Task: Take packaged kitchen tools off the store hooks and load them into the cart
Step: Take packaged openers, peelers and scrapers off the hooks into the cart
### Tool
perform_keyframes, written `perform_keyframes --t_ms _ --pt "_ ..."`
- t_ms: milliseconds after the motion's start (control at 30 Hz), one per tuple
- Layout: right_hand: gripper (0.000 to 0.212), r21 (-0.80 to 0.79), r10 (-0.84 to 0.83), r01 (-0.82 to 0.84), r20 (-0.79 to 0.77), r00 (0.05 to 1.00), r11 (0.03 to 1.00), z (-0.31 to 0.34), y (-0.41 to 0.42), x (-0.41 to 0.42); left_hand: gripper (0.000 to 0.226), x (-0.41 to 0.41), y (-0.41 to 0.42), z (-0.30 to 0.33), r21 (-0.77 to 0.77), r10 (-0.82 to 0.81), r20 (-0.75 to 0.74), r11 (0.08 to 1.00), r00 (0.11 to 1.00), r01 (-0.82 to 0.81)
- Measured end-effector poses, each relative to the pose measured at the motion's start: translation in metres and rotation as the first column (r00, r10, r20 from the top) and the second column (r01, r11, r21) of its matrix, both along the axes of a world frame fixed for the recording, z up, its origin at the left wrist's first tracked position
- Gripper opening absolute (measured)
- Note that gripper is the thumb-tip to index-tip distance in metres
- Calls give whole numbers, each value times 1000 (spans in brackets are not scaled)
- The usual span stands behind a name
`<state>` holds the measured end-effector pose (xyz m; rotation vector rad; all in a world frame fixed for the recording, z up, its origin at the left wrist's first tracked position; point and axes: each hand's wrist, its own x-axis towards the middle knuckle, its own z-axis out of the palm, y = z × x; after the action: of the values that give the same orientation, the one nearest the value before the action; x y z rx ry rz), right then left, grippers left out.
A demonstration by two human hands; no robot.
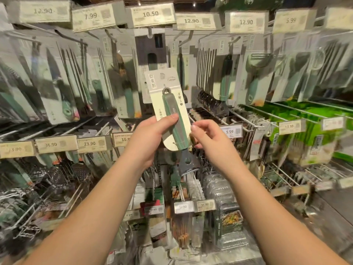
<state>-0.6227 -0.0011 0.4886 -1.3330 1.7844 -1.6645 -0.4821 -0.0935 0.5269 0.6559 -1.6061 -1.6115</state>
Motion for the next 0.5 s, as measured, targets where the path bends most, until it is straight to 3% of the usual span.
perform_keyframes --t_ms 200,433,500 --pt "48 -22 -21 20 -49 999 1000 8 17 0 23 -25 9 9 -35 -64 36 997 997 65" --pt "49 -100 -45 45 8 999 994 19 2 -28 19 -49 7 27 -137 -11 91 990 996 23" --pt "51 -104 -59 57 -16 998 993 24 -3 -39 29 -56 4 31 -171 52 93 985 994 -36"
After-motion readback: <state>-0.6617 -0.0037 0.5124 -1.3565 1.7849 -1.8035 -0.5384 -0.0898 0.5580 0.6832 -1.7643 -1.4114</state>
